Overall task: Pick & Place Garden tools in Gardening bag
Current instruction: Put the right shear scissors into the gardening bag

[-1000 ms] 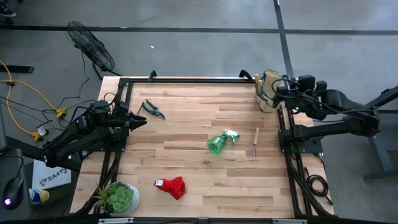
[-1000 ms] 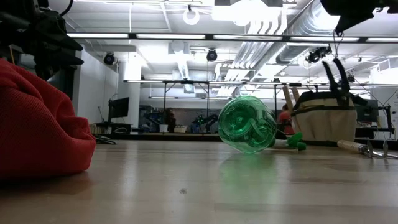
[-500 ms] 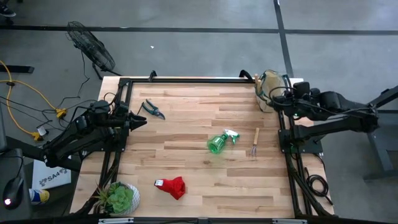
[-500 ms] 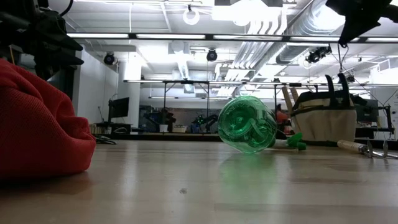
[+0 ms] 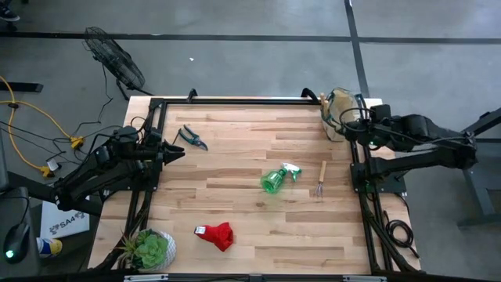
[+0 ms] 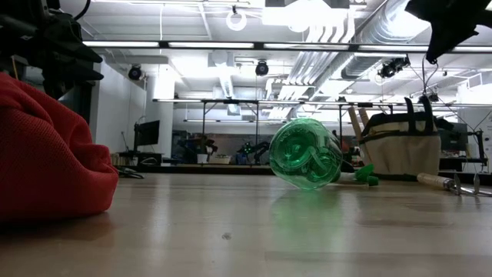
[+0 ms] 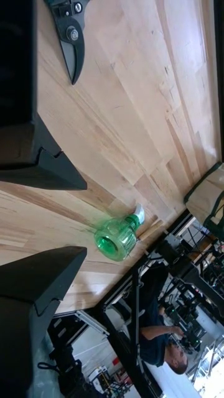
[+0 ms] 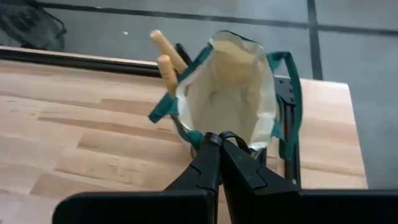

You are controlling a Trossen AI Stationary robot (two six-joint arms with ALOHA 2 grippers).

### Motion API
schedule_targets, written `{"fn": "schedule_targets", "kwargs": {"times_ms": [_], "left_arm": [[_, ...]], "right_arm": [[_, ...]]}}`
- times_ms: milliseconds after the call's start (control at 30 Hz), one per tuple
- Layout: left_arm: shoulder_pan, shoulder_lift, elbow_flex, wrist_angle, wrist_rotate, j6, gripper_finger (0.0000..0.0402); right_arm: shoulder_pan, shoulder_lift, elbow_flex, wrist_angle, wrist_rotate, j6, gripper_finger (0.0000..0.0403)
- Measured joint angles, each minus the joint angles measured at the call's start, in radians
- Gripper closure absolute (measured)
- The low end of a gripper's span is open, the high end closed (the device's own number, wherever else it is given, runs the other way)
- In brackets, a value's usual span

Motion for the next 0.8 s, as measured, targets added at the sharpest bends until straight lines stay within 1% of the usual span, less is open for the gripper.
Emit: {"fn": "schedule_targets", "kwargs": {"times_ms": [133, 267, 567, 667, 800], "left_arm": [[0.0, 0.0, 0.0, 0.0, 0.0, 0.0, 0.0247], [0.0, 0.0, 0.0, 0.0, 0.0, 0.0, 0.0247], [0.0, 0.0, 0.0, 0.0, 0.0, 0.0, 0.0247], [0.0, 0.0, 0.0, 0.0, 0.0, 0.0, 0.0247], [0.0, 0.0, 0.0, 0.0, 0.0, 0.0, 0.0247]], "right_arm": [[-0.071, -0.001, -0.025, -0.001, -0.054, -0.009, 0.0399], [-0.107, 0.0, -0.078, 0.001, -0.108, -0.027, 0.0399], [-0.118, -0.001, -0.094, 0.034, -0.122, -0.027, 0.0398], [-0.118, -0.001, -0.094, 0.038, -0.13, -0.034, 0.0384], [-0.117, -0.01, -0.094, 0.055, -0.125, -0.05, 0.034]]}}
